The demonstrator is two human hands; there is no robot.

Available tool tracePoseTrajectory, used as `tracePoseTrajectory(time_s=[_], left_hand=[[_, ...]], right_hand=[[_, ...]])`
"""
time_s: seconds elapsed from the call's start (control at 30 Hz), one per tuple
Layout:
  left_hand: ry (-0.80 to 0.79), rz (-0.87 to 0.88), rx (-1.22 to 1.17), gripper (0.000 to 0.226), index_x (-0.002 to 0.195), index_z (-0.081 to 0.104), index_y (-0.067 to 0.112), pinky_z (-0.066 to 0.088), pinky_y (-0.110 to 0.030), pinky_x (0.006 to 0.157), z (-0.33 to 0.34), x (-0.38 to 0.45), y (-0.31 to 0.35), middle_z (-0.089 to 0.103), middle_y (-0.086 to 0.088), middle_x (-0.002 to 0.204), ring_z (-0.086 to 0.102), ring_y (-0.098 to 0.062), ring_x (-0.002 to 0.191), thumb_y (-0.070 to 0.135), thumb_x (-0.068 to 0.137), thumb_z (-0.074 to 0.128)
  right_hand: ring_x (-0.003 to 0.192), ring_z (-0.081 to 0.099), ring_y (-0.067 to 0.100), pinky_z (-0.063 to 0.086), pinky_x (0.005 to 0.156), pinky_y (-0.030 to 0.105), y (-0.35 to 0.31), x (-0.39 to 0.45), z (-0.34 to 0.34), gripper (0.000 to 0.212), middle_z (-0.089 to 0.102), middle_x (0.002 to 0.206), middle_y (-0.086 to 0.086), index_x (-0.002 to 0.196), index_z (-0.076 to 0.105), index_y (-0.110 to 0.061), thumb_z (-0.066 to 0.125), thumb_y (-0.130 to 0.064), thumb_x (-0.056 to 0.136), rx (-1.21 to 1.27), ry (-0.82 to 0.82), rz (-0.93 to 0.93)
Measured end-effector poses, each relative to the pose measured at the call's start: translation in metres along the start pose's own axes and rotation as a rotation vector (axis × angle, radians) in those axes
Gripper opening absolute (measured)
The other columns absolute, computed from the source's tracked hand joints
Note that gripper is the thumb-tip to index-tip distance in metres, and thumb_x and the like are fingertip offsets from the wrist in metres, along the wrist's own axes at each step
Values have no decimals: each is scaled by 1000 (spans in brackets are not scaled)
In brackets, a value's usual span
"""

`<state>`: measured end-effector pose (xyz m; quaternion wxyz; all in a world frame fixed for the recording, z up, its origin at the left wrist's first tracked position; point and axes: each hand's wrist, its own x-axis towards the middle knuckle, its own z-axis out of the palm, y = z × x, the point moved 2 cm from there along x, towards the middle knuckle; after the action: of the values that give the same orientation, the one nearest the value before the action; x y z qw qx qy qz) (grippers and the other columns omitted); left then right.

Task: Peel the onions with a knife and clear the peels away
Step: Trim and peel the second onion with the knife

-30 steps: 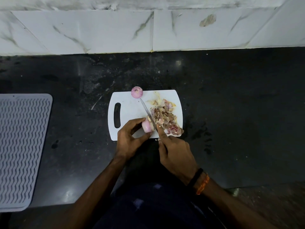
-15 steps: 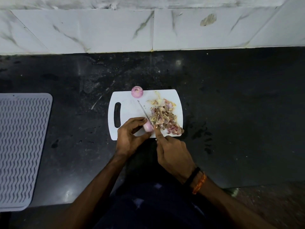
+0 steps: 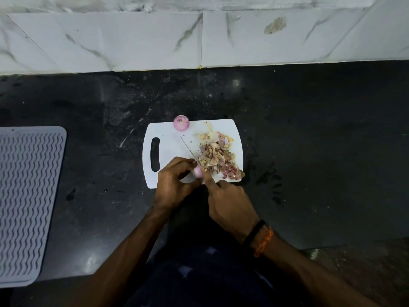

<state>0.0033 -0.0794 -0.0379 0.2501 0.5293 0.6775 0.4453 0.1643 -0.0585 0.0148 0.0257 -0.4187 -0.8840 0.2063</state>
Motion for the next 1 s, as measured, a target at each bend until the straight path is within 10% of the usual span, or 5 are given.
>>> tracePoseTrajectory(time_s=[1.0], left_hand=[[53, -126, -115, 35, 95, 76, 11, 62, -34, 82, -2, -9, -6, 70, 4, 105, 69, -8, 99, 11, 65, 95]], right_hand=[[67, 60, 35, 38, 59, 38, 27, -22, 22, 62, 64, 87, 12, 156, 29, -20, 38, -22, 95, 71, -21, 18]])
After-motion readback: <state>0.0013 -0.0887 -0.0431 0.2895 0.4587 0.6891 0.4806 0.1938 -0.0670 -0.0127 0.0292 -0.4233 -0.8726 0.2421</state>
